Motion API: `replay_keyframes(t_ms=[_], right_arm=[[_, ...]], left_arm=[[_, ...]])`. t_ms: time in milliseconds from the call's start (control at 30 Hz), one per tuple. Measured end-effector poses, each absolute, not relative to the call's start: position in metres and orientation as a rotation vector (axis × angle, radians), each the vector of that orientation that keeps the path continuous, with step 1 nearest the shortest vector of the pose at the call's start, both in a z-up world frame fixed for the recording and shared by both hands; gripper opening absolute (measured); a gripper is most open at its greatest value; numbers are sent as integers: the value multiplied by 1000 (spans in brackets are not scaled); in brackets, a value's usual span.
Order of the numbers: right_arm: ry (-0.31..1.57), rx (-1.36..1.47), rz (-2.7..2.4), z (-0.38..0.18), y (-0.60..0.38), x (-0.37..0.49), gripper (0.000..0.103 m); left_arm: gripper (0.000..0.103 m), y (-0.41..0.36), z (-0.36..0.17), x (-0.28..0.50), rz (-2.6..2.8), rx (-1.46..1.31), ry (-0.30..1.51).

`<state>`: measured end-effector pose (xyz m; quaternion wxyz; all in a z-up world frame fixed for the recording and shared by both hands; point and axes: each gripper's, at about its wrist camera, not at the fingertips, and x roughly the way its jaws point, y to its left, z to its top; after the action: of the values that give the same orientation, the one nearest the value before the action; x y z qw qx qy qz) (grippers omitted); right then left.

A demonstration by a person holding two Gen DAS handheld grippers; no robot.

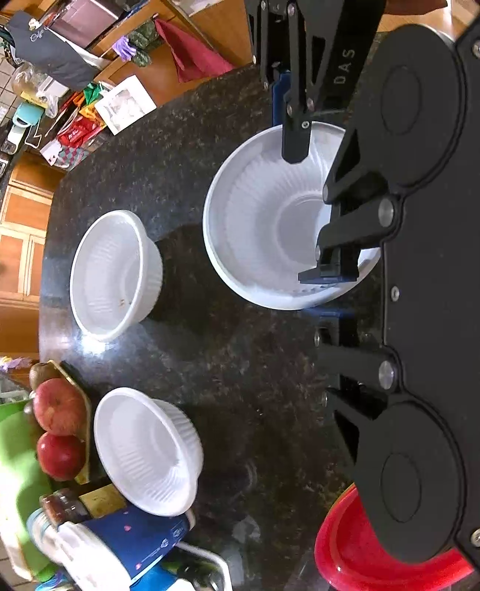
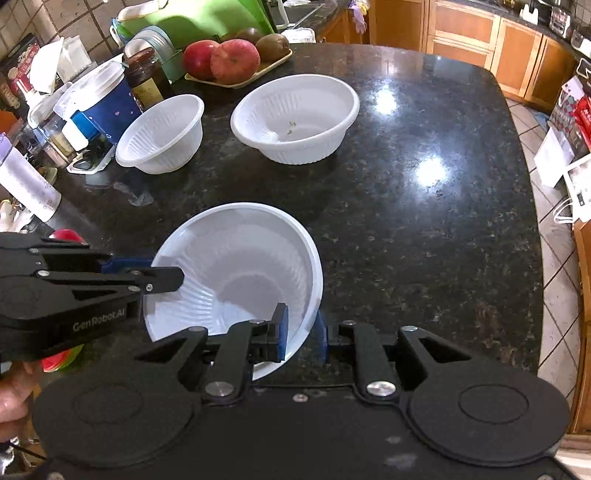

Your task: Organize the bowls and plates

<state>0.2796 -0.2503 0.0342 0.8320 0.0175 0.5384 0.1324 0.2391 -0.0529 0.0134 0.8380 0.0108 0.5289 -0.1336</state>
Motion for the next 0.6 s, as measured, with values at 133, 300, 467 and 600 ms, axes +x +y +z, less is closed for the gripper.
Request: replay_keyframes(t_ms=[133,300,467,600], right_arm=[[1150,42,263,32,-244,278,20],[1142,49,239,32,-244,277,25],[1100,53,224,36,-245,272,43],[1055,72,200,42,-249,269,54]], left_arm=[[17,-47,13,238,-309,16,1119],[24,-44,16,236,-341,20,1113],[46,-41,22,233,-349,19,1078],[59,-35,30,229,-336,-11,1035]])
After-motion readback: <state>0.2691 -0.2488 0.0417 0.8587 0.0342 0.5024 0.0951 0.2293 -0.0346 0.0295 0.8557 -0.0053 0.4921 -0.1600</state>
